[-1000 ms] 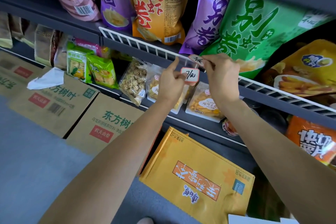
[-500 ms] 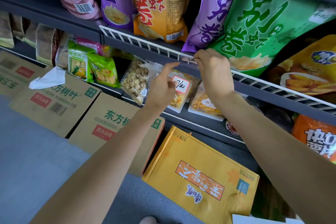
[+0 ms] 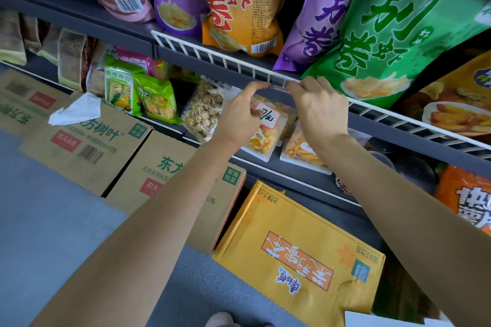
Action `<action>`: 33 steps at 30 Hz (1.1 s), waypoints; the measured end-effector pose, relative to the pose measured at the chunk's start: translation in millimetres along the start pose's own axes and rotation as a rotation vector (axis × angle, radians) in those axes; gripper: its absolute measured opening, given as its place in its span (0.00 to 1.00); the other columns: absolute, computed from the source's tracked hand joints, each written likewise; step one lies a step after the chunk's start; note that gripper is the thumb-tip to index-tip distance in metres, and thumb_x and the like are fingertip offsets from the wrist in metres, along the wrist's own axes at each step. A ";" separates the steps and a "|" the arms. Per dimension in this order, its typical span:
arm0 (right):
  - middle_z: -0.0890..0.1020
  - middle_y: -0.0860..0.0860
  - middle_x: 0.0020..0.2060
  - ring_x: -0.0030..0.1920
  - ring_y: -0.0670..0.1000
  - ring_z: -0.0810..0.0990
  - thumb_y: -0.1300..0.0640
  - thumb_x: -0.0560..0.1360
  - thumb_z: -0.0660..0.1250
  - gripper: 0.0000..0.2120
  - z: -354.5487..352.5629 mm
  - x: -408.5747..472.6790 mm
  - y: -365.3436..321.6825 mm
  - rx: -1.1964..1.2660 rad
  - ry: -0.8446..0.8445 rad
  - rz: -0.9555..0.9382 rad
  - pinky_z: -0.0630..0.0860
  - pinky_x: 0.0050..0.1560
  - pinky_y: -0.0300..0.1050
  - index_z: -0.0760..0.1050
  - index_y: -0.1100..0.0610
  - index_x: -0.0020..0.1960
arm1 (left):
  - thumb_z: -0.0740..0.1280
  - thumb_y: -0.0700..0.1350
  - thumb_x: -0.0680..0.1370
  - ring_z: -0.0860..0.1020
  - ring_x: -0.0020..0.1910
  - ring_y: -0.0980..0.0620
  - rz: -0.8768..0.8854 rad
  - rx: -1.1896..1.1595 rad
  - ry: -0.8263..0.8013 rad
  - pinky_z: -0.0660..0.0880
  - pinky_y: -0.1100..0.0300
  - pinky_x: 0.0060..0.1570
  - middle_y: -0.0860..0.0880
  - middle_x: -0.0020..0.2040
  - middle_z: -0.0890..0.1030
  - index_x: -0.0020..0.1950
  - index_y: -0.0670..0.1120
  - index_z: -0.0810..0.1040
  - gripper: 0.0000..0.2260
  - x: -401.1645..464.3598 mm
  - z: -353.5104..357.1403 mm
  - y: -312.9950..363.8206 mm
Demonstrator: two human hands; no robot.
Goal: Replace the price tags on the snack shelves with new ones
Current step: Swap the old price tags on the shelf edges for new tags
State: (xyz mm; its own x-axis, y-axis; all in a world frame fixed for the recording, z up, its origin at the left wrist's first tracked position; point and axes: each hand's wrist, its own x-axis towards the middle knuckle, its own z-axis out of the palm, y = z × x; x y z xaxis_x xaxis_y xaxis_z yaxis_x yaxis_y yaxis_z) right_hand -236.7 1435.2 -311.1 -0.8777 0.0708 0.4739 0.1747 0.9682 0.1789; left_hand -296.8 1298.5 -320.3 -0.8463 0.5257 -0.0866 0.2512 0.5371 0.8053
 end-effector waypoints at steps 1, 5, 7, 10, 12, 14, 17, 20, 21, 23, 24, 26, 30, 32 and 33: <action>0.76 0.53 0.27 0.28 0.54 0.74 0.70 0.57 0.49 0.19 -0.3 -1.6 0.3 -0.025 -0.003 -0.002 0.57 0.24 0.35 0.77 0.59 0.34 | 0.61 0.34 0.77 0.80 0.39 0.51 0.006 0.008 -0.001 0.68 0.74 0.28 0.41 0.40 0.80 0.68 0.54 0.68 0.22 -0.3 0.0 0.0; 0.77 0.54 0.31 0.28 0.54 0.74 0.70 0.54 0.59 0.16 -3.9 -8.2 -3.4 -0.078 -0.079 0.026 0.57 0.25 0.34 0.79 0.59 0.36 | 0.61 0.34 0.77 0.74 0.32 0.56 0.024 0.040 0.005 0.67 0.75 0.26 0.43 0.37 0.78 0.68 0.54 0.68 0.23 0.4 -0.2 -0.1; 0.78 0.54 0.33 0.29 0.55 0.75 0.70 0.55 0.61 0.15 -6.8 -9.3 -6.8 -0.083 -0.133 0.057 0.56 0.25 0.35 0.79 0.60 0.38 | 0.61 0.34 0.77 0.73 0.32 0.57 0.025 0.058 0.013 0.66 0.75 0.26 0.44 0.37 0.77 0.68 0.54 0.68 0.23 1.6 -0.3 0.2; 0.78 0.56 0.39 0.34 0.56 0.76 0.71 0.57 0.69 0.12 -8.6 -9.1 -11.1 -0.070 -0.175 0.113 0.52 0.24 0.34 0.78 0.62 0.39 | 0.61 0.35 0.77 0.74 0.32 0.59 0.010 0.059 0.002 0.67 0.77 0.26 0.48 0.36 0.76 0.69 0.54 0.68 0.23 2.6 -0.8 2.8; 0.77 0.57 0.39 0.35 0.56 0.75 0.71 0.57 0.73 0.12 -11.1 -7.6 -14.0 -0.070 -0.185 0.163 0.45 0.26 0.32 0.78 0.63 0.38 | 0.62 0.35 0.77 0.75 0.34 0.58 -0.006 0.073 0.011 0.67 0.78 0.27 0.48 0.39 0.77 0.69 0.54 0.68 0.23 3.7 -3.4 4.5; 0.77 0.57 0.39 0.34 0.56 0.76 0.71 0.55 0.75 0.14 -14.6 -6.5 -17.0 -0.071 -0.222 0.191 0.44 0.27 0.32 0.78 0.64 0.39 | 0.62 0.35 0.77 0.77 0.37 0.55 -0.033 0.061 0.070 0.71 0.75 0.30 0.47 0.44 0.80 0.69 0.54 0.69 0.23 4.8 -9.5 4.7; 0.78 0.56 0.39 0.35 0.56 0.77 0.70 0.55 0.75 0.16 -21.5 -4.7 -19.2 -0.088 -0.292 0.194 0.54 0.24 0.35 0.79 0.64 0.42 | 0.62 0.35 0.77 0.81 0.41 0.50 -0.067 -0.033 0.121 0.79 0.60 0.42 0.45 0.46 0.82 0.69 0.54 0.69 0.23 -1.7 -19.2 10.6; 0.79 0.55 0.41 0.37 0.55 0.78 0.69 0.55 0.76 0.20 -28.7 -5.3 -20.0 -0.115 -0.340 0.181 0.57 0.24 0.36 0.80 0.63 0.47 | 0.63 0.35 0.77 0.81 0.46 0.50 -0.165 -0.174 0.137 0.80 0.55 0.47 0.46 0.51 0.79 0.68 0.51 0.70 0.21 -7.0 -23.3 16.9; 0.79 0.55 0.42 0.38 0.55 0.78 0.68 0.56 0.76 0.22 -30.3 -6.4 -20.3 -0.120 -0.361 0.177 0.57 0.24 0.36 0.80 0.62 0.49 | 0.63 0.35 0.77 0.81 0.48 0.50 -0.241 -0.242 0.164 0.80 0.53 0.47 0.47 0.54 0.77 0.67 0.50 0.71 0.20 -7.7 -24.9 17.7; 0.79 0.54 0.44 0.41 0.54 0.78 0.66 0.58 0.76 0.24 -31.9 -8.5 -20.7 -0.119 -0.404 0.172 0.58 0.23 0.37 0.78 0.62 0.54 | 0.63 0.34 0.76 0.81 0.50 0.46 -0.363 -0.376 0.226 0.80 0.50 0.50 0.45 0.58 0.76 0.65 0.46 0.72 0.18 -8.3 -29.1 18.0; 0.79 0.54 0.45 0.42 0.53 0.78 0.66 0.59 0.76 0.25 -32.8 -7.9 -20.4 -0.123 -0.416 0.173 0.58 0.22 0.37 0.78 0.61 0.56 | 0.62 0.34 0.76 0.82 0.48 0.44 -0.392 -0.416 0.236 0.80 0.51 0.49 0.43 0.59 0.77 0.64 0.44 0.73 0.17 -8.8 -31.5 18.3; 0.78 0.54 0.48 0.45 0.54 0.78 0.66 0.62 0.74 0.26 -35.0 -7.1 -20.0 -0.142 -0.435 0.182 0.61 0.22 0.39 0.76 0.61 0.59 | 0.61 0.33 0.77 0.83 0.43 0.46 -0.408 -0.447 0.224 0.81 0.60 0.41 0.41 0.59 0.77 0.64 0.43 0.71 0.16 -14.0 -34.4 21.5; 0.70 0.59 0.59 0.57 0.59 0.71 0.72 0.72 0.63 0.23 -36.7 0.5 -20.5 0.005 -0.510 0.221 0.67 0.30 0.47 0.67 0.64 0.66 | 0.60 0.32 0.78 0.82 0.36 0.52 -0.406 -0.481 0.201 0.75 0.70 0.31 0.39 0.59 0.77 0.65 0.42 0.70 0.16 -17.0 -39.7 30.7; 0.67 0.59 0.61 0.60 0.59 0.68 0.73 0.72 0.61 0.22 -39.1 5.4 -22.5 0.051 -0.523 0.283 0.68 0.33 0.48 0.66 0.64 0.65 | 0.60 0.33 0.78 0.82 0.35 0.54 -0.409 -0.491 0.196 0.75 0.70 0.31 0.40 0.56 0.77 0.66 0.42 0.70 0.16 -16.1 -41.7 32.8; 0.66 0.59 0.62 0.60 0.58 0.67 0.73 0.72 0.61 0.21 -40.3 7.5 -24.1 0.062 -0.534 0.306 0.67 0.34 0.48 0.67 0.64 0.64 | 0.60 0.33 0.78 0.82 0.36 0.54 -0.408 -0.489 0.194 0.76 0.70 0.32 0.41 0.55 0.78 0.66 0.42 0.70 0.16 -16.2 -42.6 33.9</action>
State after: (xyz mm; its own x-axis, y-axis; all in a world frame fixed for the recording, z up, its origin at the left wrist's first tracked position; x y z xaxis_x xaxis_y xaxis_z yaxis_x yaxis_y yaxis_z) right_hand -229.5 1402.7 -277.2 -0.8969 0.4422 -0.0038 0.4416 0.8961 0.0451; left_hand -294.7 1280.1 -266.6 -0.9089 0.1908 -0.3709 -0.3108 0.2831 0.9073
